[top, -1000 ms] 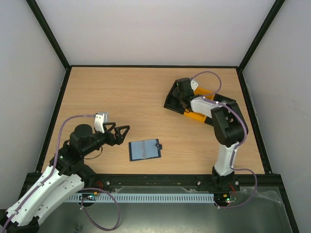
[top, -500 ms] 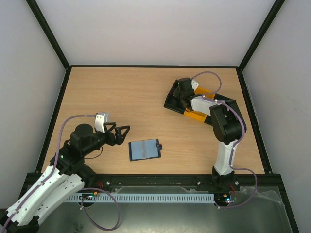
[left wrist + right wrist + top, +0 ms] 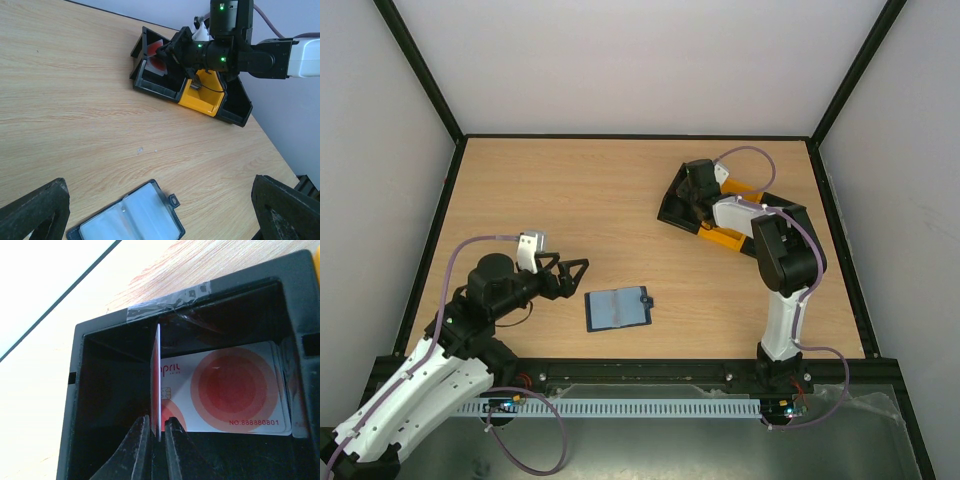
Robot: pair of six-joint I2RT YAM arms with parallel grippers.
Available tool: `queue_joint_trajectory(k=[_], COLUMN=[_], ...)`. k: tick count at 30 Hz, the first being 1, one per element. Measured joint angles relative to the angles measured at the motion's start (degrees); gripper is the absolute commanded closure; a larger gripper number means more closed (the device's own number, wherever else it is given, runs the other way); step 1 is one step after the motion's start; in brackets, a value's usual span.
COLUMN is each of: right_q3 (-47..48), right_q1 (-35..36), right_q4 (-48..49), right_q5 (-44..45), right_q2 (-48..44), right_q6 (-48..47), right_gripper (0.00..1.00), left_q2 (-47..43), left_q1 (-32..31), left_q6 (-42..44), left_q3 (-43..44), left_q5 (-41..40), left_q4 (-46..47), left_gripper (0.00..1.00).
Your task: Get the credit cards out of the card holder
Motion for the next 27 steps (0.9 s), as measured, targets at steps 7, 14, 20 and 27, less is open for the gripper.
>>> queue_joint_trajectory(k=[7,14,20,27], right_q3=[0.0,0.0,0.0,0.9], right_q1=[0.0,0.0,-0.3,-0.4], right_q4=[-0.1,-1.5,-3.3,-5.8], right_q5=[0.4,2.2,2.9,3.0], right_q2=[0.0,-0.3,-1.4,-2.4], right_q6=[-0.2,-0.5,-0.9,-1.3], right_gripper=[0.86,0.81,0.74,0.78], left_q2=[0.0,0.0,0.0,0.0], left_q1=[0.0,0.0,0.0,0.0], left_q6=[0.0,0.0,0.0,0.0], left_q3=[0.0,0.0,0.0,-0.1], left_q5=[0.0,0.0,0.0,-0.1], left_q4=[0.0,0.0,0.0,0.0], left_gripper=[0.0,0.0,0.0,0.0])
